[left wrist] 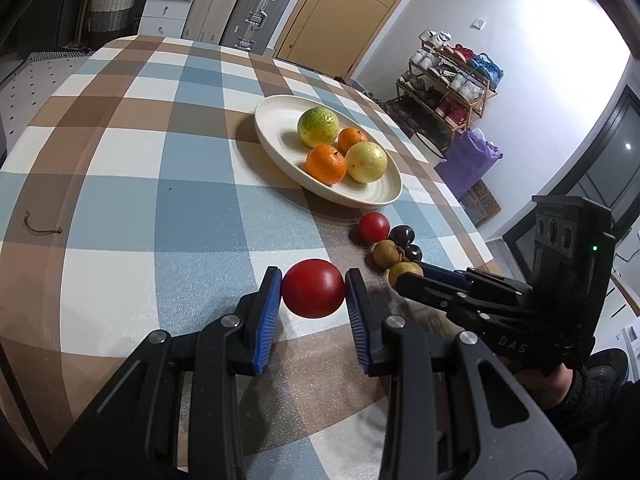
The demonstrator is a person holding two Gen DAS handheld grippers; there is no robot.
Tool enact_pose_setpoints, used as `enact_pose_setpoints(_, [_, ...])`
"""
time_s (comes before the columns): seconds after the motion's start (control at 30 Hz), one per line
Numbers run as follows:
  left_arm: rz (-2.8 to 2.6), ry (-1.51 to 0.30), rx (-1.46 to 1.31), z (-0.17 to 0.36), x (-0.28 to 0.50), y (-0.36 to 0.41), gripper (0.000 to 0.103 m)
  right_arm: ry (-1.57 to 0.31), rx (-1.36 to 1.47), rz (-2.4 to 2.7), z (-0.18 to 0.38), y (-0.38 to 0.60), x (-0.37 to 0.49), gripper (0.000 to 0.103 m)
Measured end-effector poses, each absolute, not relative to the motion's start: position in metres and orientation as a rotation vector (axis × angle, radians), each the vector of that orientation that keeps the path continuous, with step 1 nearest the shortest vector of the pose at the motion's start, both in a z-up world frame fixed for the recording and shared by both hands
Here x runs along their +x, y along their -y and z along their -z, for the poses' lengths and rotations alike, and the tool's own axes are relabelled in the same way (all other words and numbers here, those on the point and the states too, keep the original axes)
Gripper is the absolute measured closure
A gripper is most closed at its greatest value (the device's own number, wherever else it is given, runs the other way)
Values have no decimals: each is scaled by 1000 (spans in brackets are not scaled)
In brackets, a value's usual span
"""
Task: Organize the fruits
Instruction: 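Grasp a brown kiwi with the right tool while the left tool holds the tomato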
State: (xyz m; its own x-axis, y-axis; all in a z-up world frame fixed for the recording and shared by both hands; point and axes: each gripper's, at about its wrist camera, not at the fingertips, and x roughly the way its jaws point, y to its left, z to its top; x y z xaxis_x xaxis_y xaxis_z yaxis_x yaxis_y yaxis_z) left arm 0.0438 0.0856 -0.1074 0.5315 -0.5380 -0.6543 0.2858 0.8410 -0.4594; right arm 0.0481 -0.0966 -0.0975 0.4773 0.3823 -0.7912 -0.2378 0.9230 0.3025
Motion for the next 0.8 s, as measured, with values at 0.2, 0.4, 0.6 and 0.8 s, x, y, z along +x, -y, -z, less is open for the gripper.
enact_pose_setpoints(0.2, [506,-868,-302,98,48,-78,74,-957,182,-401,84,103,47,75])
enact_pose_setpoints(0.4, [498,-843,-311,84,60,-71,74,-921,224,-406,75,115,54,75])
enact_pose_setpoints(0.6, [508,-845,-298,77,78,-55,74,-886,261,-414,68,130,64,75])
enact_pose_setpoints(0.8, [514,-852,-278,73,102,-36,74,-868,279,-426,65,141,78,75])
